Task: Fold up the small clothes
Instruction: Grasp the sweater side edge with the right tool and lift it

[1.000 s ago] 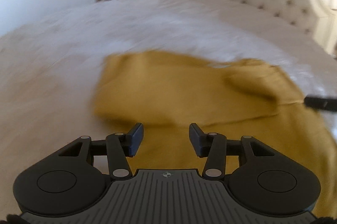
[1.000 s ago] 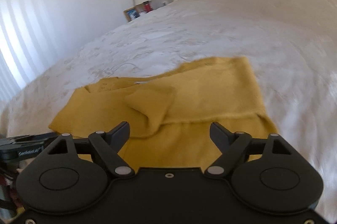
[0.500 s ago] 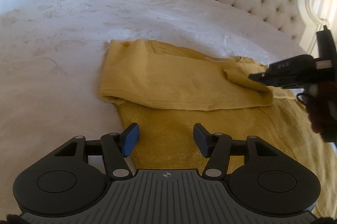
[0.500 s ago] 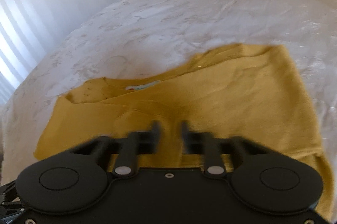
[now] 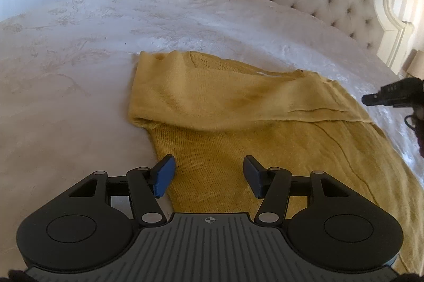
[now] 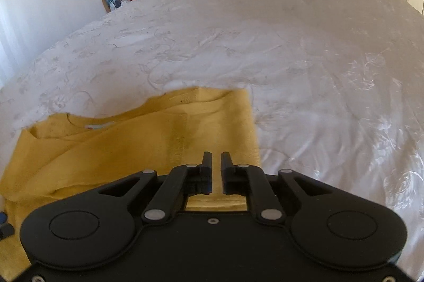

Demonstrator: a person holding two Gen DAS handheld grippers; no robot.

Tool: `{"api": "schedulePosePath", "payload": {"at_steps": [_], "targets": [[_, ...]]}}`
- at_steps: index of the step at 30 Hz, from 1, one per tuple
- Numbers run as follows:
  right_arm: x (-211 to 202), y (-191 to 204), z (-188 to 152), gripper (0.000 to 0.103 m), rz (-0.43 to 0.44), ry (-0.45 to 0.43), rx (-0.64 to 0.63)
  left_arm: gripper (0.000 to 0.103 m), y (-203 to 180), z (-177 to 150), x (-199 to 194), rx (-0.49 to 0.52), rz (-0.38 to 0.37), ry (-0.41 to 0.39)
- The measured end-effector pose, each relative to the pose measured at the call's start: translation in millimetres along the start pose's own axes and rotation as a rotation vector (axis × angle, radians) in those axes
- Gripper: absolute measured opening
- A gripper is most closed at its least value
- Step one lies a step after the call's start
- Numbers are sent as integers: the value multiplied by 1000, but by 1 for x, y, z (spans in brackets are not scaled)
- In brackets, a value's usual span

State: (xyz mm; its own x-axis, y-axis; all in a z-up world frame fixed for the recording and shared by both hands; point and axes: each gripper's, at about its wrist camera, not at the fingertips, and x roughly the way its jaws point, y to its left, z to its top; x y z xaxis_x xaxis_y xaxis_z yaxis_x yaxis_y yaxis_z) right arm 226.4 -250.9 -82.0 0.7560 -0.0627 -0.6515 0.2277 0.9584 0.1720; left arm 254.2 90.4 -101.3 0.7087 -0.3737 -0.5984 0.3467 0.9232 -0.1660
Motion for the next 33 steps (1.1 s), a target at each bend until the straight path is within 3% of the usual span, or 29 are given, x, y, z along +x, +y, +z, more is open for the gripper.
{"api": "schedulePosePath", "payload": {"at_steps": [2, 4, 5, 7, 13, 14, 16, 17, 20, 22, 24, 26, 30, 33], "targets": [[2, -6, 1, 18, 34, -8, 29, 55, 1, 0, 1, -3, -1, 2], [7, -6, 6, 35, 68, -15, 50, 55, 1, 0, 1, -5, -2, 3], [11, -4, 8, 49, 79, -21, 50, 55, 1, 0, 1, -4, -3, 3], [22, 7, 14, 58, 98, -17, 34, 56, 2, -1, 1, -6, -6, 1], [56, 22, 11, 58, 126, 44, 36, 56, 2, -2, 2, -9, -8, 0], [58, 23, 10, 56, 131, 50, 42, 57, 1, -2, 2, -9, -8, 0], [59, 28, 8, 31, 146, 58, 39, 57, 1, -2, 2, -8, -8, -1], [58, 32, 8, 13, 152, 69, 23, 57, 1, -2, 2, -9, -9, -1], [45, 56, 16, 11, 165, 68, -101, 57, 1, -2, 1, -11, -11, -4], [17, 74, 28, 11, 190, 3, -203, 57, 1, -2, 1, -10, -11, -6], [-16, 76, 46, 10, 195, -71, -222, 57, 0, -2, 1, -8, -9, -6], [-29, 64, 56, 10, 133, -114, -229, 57, -1, -2, 2, -5, -5, -5], [1, 20, 54, 10, -22, -19, -141, 57, -1, -2, 2, 1, 1, -4], [21, 6, 41, 11, -20, 41, -114, 57, -1, -3, 1, -2, -2, -3]]}}
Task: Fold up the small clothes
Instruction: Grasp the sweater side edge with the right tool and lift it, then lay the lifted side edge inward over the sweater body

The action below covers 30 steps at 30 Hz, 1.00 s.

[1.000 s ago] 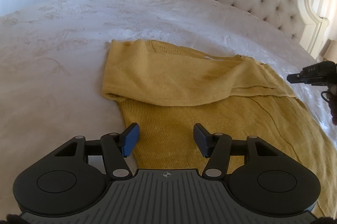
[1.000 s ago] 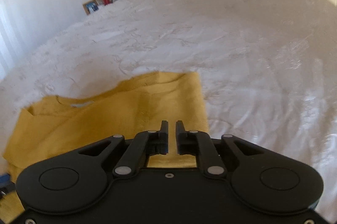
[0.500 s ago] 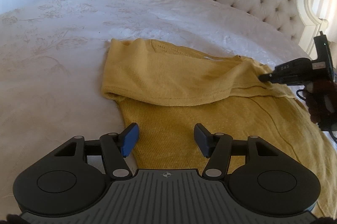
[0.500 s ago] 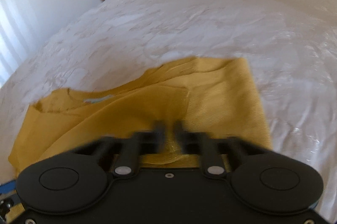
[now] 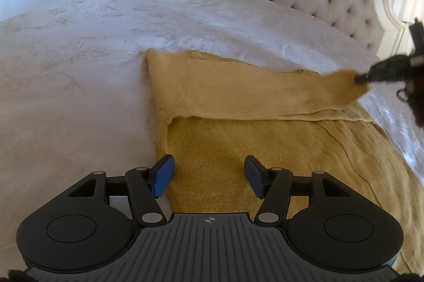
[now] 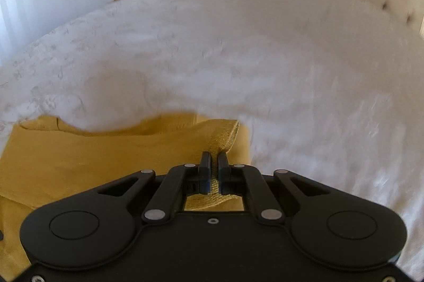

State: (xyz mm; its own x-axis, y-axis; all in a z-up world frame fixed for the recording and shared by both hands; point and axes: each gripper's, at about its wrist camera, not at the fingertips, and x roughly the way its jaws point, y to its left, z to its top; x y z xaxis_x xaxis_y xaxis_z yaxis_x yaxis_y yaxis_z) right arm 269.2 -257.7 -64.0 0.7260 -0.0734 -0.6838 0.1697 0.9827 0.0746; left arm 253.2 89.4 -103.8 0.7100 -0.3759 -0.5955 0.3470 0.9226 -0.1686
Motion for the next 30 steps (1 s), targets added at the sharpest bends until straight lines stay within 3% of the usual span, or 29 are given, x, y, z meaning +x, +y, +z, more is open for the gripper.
{"api": "schedulePosePath", "payload": {"at_steps": [4, 8, 12, 16, 20, 26, 30], "targets": [[13, 2, -8, 12, -29, 27, -8, 57, 1, 0, 1, -1, -1, 1], [17, 0, -7, 28, -78, 26, -10, 57, 1, -1, 0, 1, -1, 1], [3, -5, -13, 41, -141, -40, 13, 57, 1, 1, -2, 1, 3, 0], [-3, -3, -20, 41, -71, -88, 23, 58, -2, 10, -12, 0, 22, -31], [13, 5, -31, 41, -22, -57, 7, 60, -6, 32, -9, -1, 69, -56], [24, 17, -51, 46, -6, -37, -36, 60, -14, 68, 38, 29, 117, -24], [22, 16, -53, 48, 7, -53, -22, 60, -7, 65, 69, 59, 188, 41]]}}
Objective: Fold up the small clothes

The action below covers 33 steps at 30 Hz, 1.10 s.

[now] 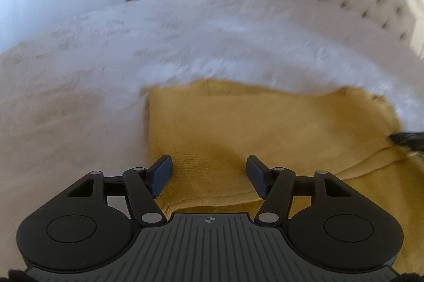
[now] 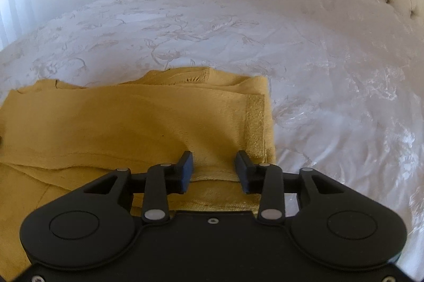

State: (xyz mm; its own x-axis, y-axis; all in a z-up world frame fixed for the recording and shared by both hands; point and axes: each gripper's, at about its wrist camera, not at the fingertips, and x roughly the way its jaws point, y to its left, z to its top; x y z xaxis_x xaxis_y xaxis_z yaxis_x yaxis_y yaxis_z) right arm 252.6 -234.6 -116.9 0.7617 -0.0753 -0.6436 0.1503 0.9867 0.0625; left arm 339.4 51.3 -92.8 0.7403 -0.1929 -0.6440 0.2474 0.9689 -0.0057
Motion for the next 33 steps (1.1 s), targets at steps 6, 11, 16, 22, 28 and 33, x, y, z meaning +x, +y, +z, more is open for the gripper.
{"api": "schedulePosePath", "payload": {"at_steps": [6, 11, 16, 22, 28, 33], "targets": [[-3, -1, -9, 59, 46, -35, 8, 71, 25, -13, 3, -24, 102, 15], [-11, 3, -15, 74, 85, -22, -17, 74, 30, -12, -6, -36, 110, 42], [-36, 3, -29, 82, 113, -4, -6, 73, 31, -16, -39, -112, 15, 76], [-73, 0, -65, 86, 114, 39, -4, 76, 11, -58, -89, -97, -37, 134], [-117, -2, -99, 86, 121, 51, 19, 76, -6, -92, -128, -89, -39, 152], [-149, -1, -126, 90, 114, 48, 24, 77, -16, -111, -151, -85, -40, 165]]}}
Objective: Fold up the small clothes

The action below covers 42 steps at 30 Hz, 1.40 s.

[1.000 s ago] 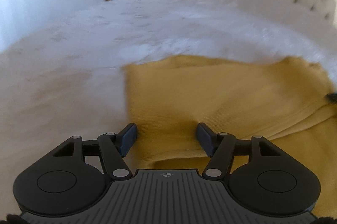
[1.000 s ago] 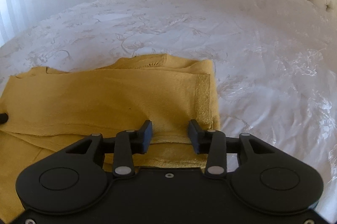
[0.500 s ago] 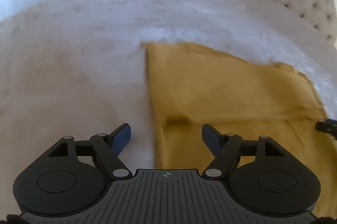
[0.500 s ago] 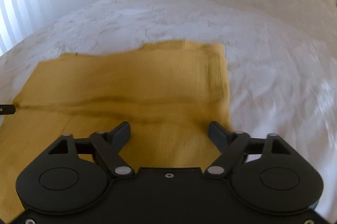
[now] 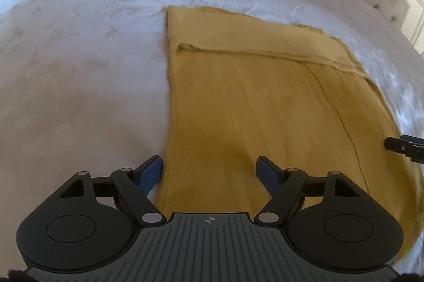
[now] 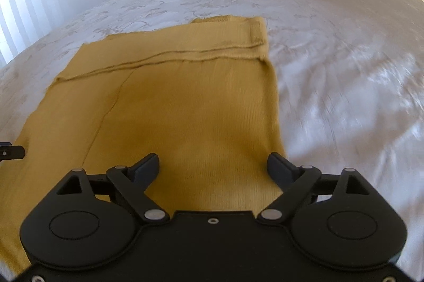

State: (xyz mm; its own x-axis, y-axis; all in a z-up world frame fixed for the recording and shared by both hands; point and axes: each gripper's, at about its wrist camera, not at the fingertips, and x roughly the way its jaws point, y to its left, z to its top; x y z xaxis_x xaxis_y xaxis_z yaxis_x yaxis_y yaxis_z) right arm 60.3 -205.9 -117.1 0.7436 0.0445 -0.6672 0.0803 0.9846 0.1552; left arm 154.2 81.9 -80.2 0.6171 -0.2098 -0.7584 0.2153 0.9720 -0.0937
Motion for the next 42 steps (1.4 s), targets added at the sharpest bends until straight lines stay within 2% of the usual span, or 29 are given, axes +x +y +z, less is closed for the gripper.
{"api": "schedulePosePath", "payload": {"at_steps": [11, 16, 21, 24, 30, 37, 42], "targets": [[-43, -2, -53, 92, -9, -26, 116, 82, -11, -43, -27, -9, 39, 13], [-52, -2, -65, 96, -5, -41, 122, 92, -19, -58, -29, 21, 36, 19], [-56, -2, -70, 99, 1, -51, 112, 96, -27, -74, -32, 72, 56, -4], [-58, -2, -75, 102, 9, -55, 108, 97, -29, -81, -35, 85, 62, -13], [-60, 1, -80, 102, 10, -58, 86, 97, -30, -89, -39, 89, 63, -19], [-68, 2, -81, 102, 19, -45, 69, 97, -26, -95, -44, 98, 29, -18], [-87, -8, -77, 102, -11, -86, 84, 97, -23, -100, -47, 103, 1, -24]]}}
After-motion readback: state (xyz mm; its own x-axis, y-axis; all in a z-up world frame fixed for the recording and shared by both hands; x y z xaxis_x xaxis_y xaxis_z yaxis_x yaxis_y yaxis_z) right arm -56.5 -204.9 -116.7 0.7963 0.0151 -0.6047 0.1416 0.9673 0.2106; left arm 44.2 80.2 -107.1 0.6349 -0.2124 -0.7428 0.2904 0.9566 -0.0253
